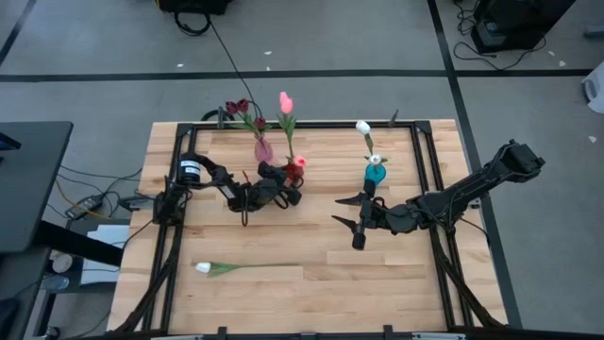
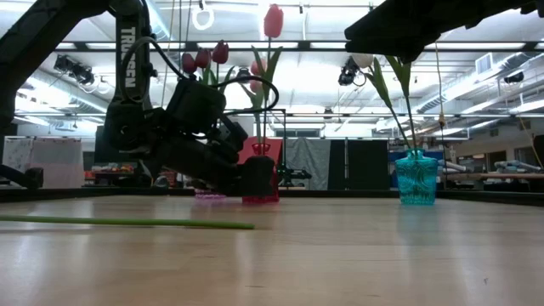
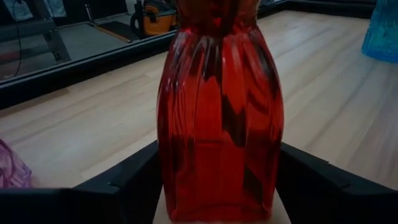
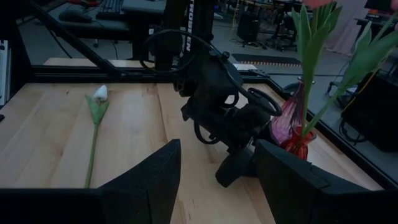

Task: Sort flowers into vase by color
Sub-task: Adjust the red vase, then put the white flower into the blue vase

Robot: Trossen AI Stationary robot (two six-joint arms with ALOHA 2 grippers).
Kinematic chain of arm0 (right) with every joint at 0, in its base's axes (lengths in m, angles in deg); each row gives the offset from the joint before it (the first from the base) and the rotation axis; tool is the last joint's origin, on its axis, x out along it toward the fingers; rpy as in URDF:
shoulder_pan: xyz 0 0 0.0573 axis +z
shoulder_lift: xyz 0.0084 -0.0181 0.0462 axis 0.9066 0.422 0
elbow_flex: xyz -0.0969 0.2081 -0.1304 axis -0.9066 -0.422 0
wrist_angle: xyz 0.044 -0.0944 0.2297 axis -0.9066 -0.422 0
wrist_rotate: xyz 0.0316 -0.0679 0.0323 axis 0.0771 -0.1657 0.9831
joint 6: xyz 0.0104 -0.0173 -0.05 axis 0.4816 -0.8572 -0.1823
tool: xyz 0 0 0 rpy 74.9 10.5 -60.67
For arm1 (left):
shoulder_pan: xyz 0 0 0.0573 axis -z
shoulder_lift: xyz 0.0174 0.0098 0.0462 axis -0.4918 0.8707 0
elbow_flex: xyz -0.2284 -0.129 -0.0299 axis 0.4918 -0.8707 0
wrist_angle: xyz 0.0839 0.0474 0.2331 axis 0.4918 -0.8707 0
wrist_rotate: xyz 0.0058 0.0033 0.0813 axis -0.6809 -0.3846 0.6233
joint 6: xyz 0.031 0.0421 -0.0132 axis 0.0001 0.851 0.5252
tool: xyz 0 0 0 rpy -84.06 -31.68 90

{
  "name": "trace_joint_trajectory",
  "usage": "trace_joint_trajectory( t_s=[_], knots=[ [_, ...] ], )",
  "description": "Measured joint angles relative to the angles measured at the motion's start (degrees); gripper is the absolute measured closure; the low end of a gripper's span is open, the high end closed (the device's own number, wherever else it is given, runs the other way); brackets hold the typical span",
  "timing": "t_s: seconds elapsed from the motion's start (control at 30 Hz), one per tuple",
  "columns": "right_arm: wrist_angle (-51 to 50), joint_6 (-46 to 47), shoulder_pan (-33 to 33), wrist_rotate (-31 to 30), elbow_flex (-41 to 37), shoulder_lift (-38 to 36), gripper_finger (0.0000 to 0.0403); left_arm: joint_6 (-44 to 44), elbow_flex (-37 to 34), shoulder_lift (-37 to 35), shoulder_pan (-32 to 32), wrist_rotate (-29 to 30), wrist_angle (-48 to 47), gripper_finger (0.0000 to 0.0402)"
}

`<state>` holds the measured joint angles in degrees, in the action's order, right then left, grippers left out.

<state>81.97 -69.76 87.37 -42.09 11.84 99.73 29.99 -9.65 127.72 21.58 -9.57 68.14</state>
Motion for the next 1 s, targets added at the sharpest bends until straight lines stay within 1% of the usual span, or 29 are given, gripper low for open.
trace_joint_trajectory(
  t_s=[0.13, 0.23, 0.33, 0.47, 0.53, 0.6, 0.63, 0.77, 0.8, 0.87, 0.93, 1.0],
  knots=[
    [-0.2, 0.0, 0.0, 0.0, 0.0, 0.0, 0.0188, 0.0, -0.5, 0.0, 0.1, 0.0, 0.9, 0.0092],
    [-0.5, 0.0, 0.0, 0.0, 0.0, 0.0, 0.0188, 0.0, -2.4, 0.0, 0.7, 0.0, 2.9, 0.007],
    [-0.8, 0.0, 0.0, 0.0, 0.0, 0.0, 0.0188, -0.1, -6.2, 0.0, 2.0, 0.0, 8.5, 0.0059],
    [-1.7, 0.1, 0.0, 0.0, 0.0, 0.0, 0.0188, 2.4, -13.1, -0.2, 5.3, 0.0, 19.9, 0.0056],
    [-1.8, 0.5, 0.0, 0.0, 0.0, 0.0, 0.0188, 5.1, -16.9, -1.3, 7.7, -2.2, 23.6, 0.0057],
    [-1.8, 0.5, 0.0, 0.0, 0.0, 0.0, 0.0188, 6.2, -20.2, -3.3, 10.1, -6.6, 23.6, 0.0062],
    [-1.8, 0.6, 0.0, 0.0, 0.0, 0.0, 0.0188, 6.3, -21.8, -4.9, 11.2, -9.8, 23.4, 0.0065],
    [-1.8, 1.5, 0.0, 0.0, 0.0, 0.0, 0.0188, 5.7, -26.5, -11.5, 14.9, -27.6, 22.3, 0.0084],
    [-1.7, 1.7, -0.1, 0.0, 0.0, 0.0, 0.0188, 4.5, -27.1, -13.2, 15.7, -32.2, 22.2, 0.0089],
    [-1.7, 2.0, -0.1, 0.0, 0.0, 0.0, 0.0188, 1.3, -27.8, -16.6, 17.6, -39.2, 21.9, 0.0101],
    [-1.7, 2.2, -0.1, 0.0, 0.0, 0.0, 0.0188, -2.7, -27.5, -19.4, 19.9, -43.5, 20.2, 0.0112],
    [-1.7, 2.2, -0.1, 0.0, 0.0, 0.0, 0.0188, -4.6, -26.0, -21.8, 22.9, -44.3, 16.9, 0.0123]
  ],
)
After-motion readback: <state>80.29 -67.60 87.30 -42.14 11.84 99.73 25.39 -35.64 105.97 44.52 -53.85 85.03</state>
